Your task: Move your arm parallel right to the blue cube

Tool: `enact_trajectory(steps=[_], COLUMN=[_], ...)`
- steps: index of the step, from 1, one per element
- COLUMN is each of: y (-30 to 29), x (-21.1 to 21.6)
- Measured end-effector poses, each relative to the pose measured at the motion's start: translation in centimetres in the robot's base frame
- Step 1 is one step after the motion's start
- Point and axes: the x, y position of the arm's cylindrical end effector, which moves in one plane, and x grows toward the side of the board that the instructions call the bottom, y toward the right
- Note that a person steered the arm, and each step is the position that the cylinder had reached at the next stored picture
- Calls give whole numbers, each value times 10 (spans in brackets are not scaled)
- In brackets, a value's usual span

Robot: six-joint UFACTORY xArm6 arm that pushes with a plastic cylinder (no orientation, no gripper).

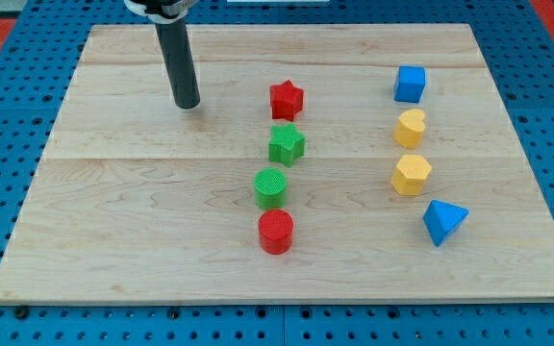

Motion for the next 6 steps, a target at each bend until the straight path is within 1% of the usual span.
enact_trajectory(steps=[6], y=[-4], x=[-3])
